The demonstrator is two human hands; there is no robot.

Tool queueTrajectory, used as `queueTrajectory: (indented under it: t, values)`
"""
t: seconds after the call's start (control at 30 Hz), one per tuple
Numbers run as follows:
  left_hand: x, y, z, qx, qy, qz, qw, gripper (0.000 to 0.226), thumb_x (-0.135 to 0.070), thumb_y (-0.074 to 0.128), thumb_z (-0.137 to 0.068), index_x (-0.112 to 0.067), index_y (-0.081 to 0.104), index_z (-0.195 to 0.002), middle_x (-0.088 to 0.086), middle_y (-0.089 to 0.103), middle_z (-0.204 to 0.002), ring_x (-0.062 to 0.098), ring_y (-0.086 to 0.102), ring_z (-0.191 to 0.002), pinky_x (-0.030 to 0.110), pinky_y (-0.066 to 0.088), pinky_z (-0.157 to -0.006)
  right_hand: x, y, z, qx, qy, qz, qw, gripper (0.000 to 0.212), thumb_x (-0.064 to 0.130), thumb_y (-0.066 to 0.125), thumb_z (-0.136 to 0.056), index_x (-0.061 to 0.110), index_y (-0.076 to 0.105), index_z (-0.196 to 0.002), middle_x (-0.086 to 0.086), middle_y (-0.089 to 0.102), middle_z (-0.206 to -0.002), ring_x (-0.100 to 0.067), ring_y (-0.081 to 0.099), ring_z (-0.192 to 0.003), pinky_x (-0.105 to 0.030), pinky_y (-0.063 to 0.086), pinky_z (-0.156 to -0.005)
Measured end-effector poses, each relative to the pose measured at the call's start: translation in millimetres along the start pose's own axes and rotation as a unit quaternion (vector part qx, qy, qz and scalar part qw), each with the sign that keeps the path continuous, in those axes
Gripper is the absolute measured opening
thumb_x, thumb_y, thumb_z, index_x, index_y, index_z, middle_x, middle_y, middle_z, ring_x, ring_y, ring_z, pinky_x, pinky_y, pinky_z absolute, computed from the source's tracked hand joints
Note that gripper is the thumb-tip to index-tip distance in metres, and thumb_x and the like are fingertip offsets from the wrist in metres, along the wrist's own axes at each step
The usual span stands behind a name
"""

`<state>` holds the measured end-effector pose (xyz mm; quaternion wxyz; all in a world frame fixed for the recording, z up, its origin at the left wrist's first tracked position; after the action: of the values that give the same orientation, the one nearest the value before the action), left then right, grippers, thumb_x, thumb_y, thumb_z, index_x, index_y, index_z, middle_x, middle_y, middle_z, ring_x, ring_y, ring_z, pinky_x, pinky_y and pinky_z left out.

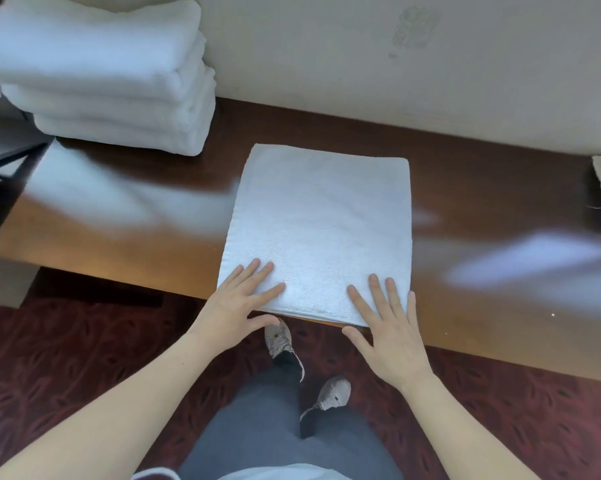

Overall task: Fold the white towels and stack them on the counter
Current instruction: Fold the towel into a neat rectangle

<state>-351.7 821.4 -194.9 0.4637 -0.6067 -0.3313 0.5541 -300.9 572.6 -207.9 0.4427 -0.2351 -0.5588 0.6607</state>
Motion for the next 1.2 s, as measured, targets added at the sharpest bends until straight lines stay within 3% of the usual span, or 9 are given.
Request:
queueTrajectory:
  t: [0.33,0.43,0.57,0.73,0.83,0.9,1.03,1.1,1.2]
  values:
    - [-15.2,-5.2,5.8,-0.038,-0.017,0.003,0.999,0.044,-0.051,0.05,-0.093,-0.019,0.078,-0.104,0.013,0.064,-0.132,0.041,0.054,-0.128,0.059,0.042,-0.106,-1.0,-9.7,9.8,-0.035,-0.036,0.024,0.998,0.05,0.051,0.028,-0.099,0.037,0.048,-0.143,-0.005,0.043,-0.154,-0.032,0.035,-0.143,-0.058,0.032,-0.11]
    - [-16.4,-9.7,4.9,-0.046,-0.022,0.019,0.999,0.05,-0.055,0.043,-0.095,-0.02,0.079,-0.098,0.009,0.067,-0.128,0.038,0.057,-0.127,0.058,0.044,-0.103,-3.2,-15.6,7.9,-0.022,-0.032,0.003,0.999,0.057,0.058,0.016,-0.099,0.04,0.054,-0.137,-0.001,0.046,-0.152,-0.029,0.036,-0.143,-0.057,0.027,-0.111]
    - [-11.9,-6.2,4.0,-0.008,-0.06,0.045,0.997,0.038,-0.054,0.064,-0.085,-0.02,0.076,-0.098,0.005,0.062,-0.136,0.031,0.047,-0.137,0.055,0.037,-0.111,-9.4,-29.0,0.0,-0.005,-0.008,-0.063,0.998,0.091,0.076,-0.013,-0.083,0.046,0.058,-0.131,0.014,0.042,-0.153,-0.015,0.027,-0.148,-0.051,0.007,-0.117]
    - [-6.5,-11.3,1.1,-0.032,-0.084,0.04,0.995,0.048,-0.065,0.056,-0.084,-0.022,0.076,-0.092,-0.002,0.069,-0.127,0.026,0.055,-0.131,0.045,0.042,-0.105,-14.4,-51.8,-15.4,0.001,0.012,-0.116,0.993,0.035,0.053,0.036,-0.101,0.042,0.068,-0.111,0.021,0.064,-0.123,-0.01,0.044,-0.133,-0.046,0.007,-0.115]
    - [-0.3,-32.1,-9.1,-0.045,-0.118,0.072,0.989,0.076,-0.085,0.03,-0.08,-0.026,0.077,-0.088,-0.011,0.075,-0.101,0.014,0.063,-0.115,0.015,0.028,-0.097,-22.6,-65.5,-29.2,-0.036,0.009,-0.11,0.993,0.046,0.062,0.032,-0.098,0.038,0.069,-0.087,0.02,0.067,-0.086,-0.008,0.057,-0.11,-0.038,0.02,-0.104]
    - [8.8,-50.4,-20.0,-0.056,-0.145,0.094,0.983,0.072,-0.089,0.035,-0.073,-0.031,0.076,-0.082,-0.016,0.073,-0.083,0.011,0.064,-0.087,0.008,0.03,-0.082,-28.8,-82.5,-39.3,-0.094,0.006,-0.125,0.988,0.066,0.078,0.021,-0.091,0.034,0.066,-0.073,0.016,0.063,-0.068,-0.01,0.063,-0.085,-0.033,0.029,-0.087]
    - [37.3,-68.3,-52.1,-0.029,-0.21,0.136,0.968,0.031,-0.073,0.066,-0.07,-0.042,0.069,-0.075,-0.022,0.072,-0.083,0.004,0.062,-0.079,0.021,0.046,-0.071,-36.0,-113.8,-63.8,-0.149,0.001,-0.202,0.968,0.058,0.073,0.043,-0.088,0.028,0.078,-0.079,0.014,0.073,-0.075,-0.009,0.064,-0.071,-0.028,0.046,-0.074]
    - [51.6,-80.0,-72.5,-0.025,-0.221,0.148,0.964,0.02,-0.063,0.072,-0.073,-0.044,0.069,-0.076,-0.023,0.071,-0.083,0.002,0.064,-0.082,0.024,0.049,-0.073,-42.8,-126.6,-78.3,-0.148,0.032,-0.241,0.959,0.04,0.059,0.062,-0.085,0.023,0.079,-0.082,0.013,0.075,-0.083,-0.006,0.064,-0.077,-0.012,0.041,-0.072]
    - [73.7,-96.8,-105.0,-0.036,-0.233,0.195,0.952,0.012,-0.052,0.078,-0.076,-0.049,0.066,-0.076,-0.029,0.07,-0.083,-0.004,0.064,-0.089,0.019,0.049,-0.08,-60.8,-135.5,-104.7,-0.124,0.099,-0.271,0.949,0.018,0.04,0.073,-0.086,0.022,0.076,-0.084,0.015,0.071,-0.084,-0.008,0.063,-0.084,-0.011,0.039,-0.072]
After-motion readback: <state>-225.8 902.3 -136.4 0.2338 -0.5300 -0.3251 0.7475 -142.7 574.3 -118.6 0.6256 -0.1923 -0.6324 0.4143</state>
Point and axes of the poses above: each hand's wrist, its own z-axis away from the middle knuckle, its own y-axis out of the palm, x = y × z, the point moved 9 cm from there along -z, towards the middle knuckle
